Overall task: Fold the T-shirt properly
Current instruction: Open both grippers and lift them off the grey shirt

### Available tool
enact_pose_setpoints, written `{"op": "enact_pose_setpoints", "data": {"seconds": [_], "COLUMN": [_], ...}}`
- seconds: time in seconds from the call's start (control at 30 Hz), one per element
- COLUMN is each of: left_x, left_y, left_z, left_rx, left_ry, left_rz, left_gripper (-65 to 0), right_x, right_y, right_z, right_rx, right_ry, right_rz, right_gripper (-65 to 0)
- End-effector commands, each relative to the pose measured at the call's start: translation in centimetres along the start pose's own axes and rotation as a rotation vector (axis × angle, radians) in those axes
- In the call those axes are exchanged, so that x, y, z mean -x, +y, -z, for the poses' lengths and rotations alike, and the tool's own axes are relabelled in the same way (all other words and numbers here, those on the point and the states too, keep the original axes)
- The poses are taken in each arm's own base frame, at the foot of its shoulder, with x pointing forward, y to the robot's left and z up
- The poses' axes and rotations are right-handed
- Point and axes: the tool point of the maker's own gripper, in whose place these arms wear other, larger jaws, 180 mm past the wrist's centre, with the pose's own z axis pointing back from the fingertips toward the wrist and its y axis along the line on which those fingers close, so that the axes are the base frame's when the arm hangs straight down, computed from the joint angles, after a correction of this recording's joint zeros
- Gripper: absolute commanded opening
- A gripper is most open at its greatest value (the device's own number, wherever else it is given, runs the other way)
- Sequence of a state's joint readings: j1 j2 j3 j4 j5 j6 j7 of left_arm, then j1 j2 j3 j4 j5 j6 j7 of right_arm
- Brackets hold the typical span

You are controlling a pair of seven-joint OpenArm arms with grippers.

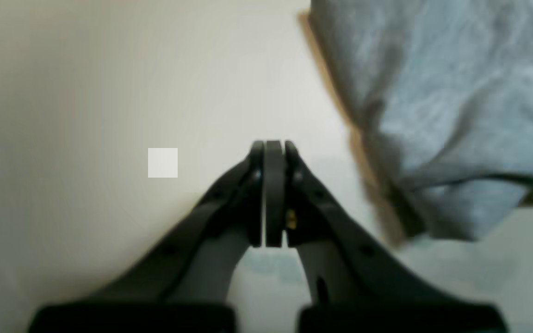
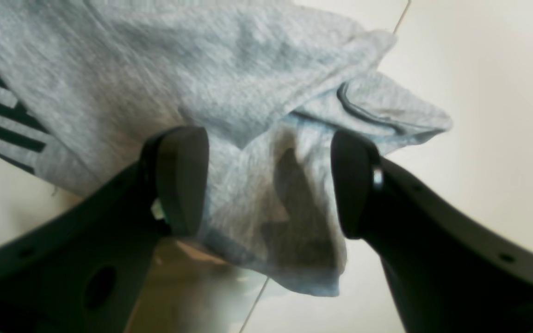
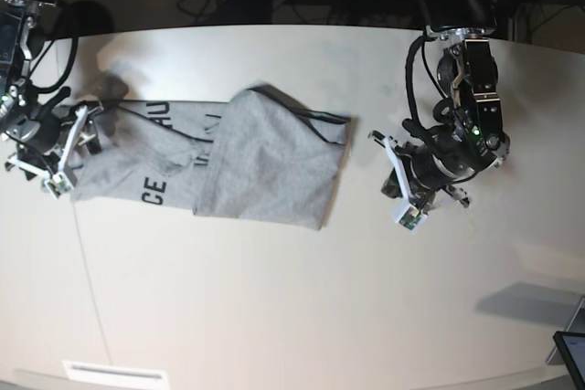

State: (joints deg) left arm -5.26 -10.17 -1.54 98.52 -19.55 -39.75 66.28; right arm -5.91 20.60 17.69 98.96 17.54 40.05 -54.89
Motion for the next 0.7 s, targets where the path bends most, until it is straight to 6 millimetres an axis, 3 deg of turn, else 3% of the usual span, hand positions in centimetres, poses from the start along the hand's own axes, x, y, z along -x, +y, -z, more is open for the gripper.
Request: {"op": "enact_pose_setpoints", "data": {"seconds": [0.0,0.2,0.27,0.37,0.47,0.67], "left_x": [-0.7,2.1,2.8,3.4,3.3,4.5], "left_y": [0.5,0.1,0.3,0.5,0.5,0.8], "left_z": [0.0,1.6,1.8,2.2,2.6,2.9], "left_rx": [-0.001,0.042,0.045,0.051,0.058,0.062], "left_ry": [-0.024,0.049,0.070,0.086,0.066,0.088], "left_rz": [0.001,-0.054,-0.061,-0.074,-0.086,-0.100], "left_gripper": [-65.0,-65.0,-65.0,-65.0,-65.0,-65.0], "right_x": [-1.3,-0.2,1.4,3.7,6.2,6.3], "right_y": [-1.3,-6.5,-8.7,-10.2,-11.0,-9.1], "right_z": [-1.0,-4.1,-5.6,-6.8,-7.4,-5.5], "right_rx": [0.040,0.190,0.248,0.230,0.187,0.015], "right_ry": [-0.046,-0.078,-0.061,-0.057,-0.068,-0.118], "right_rz": [-0.011,0.099,0.180,0.349,0.526,0.656], "right_gripper": [-25.0,-24.2,-22.6,-15.8,-14.5,-14.4]}}
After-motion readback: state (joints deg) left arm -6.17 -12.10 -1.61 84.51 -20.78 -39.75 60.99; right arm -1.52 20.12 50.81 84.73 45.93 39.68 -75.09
